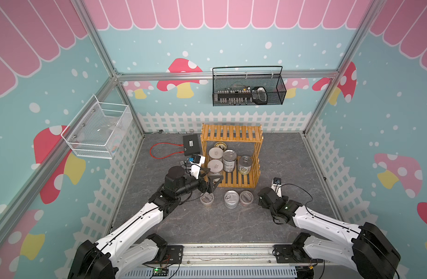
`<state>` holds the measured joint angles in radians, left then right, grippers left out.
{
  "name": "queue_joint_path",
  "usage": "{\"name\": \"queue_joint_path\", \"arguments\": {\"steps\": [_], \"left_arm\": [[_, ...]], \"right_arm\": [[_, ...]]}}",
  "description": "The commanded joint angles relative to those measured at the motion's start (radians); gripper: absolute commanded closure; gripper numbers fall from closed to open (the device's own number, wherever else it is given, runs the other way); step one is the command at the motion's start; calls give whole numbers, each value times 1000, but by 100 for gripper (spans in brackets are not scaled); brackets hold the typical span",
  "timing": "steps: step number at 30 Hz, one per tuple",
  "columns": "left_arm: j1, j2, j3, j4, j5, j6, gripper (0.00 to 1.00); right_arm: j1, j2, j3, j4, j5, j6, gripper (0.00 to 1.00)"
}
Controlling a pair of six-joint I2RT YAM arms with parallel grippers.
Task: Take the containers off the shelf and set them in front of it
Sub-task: Place the container at the center of the board, then adjust the container at the center of the board.
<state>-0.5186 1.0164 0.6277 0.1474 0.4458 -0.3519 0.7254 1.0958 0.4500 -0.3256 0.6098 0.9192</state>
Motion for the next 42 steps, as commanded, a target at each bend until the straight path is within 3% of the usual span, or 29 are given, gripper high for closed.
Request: {"name": "queue_joint_path", "arguments": {"steps": [1,7,14,18,27,42], "left_arm": [[-4,-5,9,-3,0,14,1],[-4,-12,10,-10,-1,18,1],[-4,-15,15,-17,-11,21,1],[-4,-12,18,-18,-17,23,1],[-3,-4,32,-31,-23,30,1],[-2,-1,33,-33,-19,33,1]], "right_arm": [[-7,-11,6,-54,26,17,11],[-7,-25,22,-101,39,27,10],[1,-133,57,-70,-43,-106,1],[74,-146,117,-89,-48,-139,1],[270,-34,184,52,-142,-178,5],[278,162,193,143,-139,-175,9]]}}
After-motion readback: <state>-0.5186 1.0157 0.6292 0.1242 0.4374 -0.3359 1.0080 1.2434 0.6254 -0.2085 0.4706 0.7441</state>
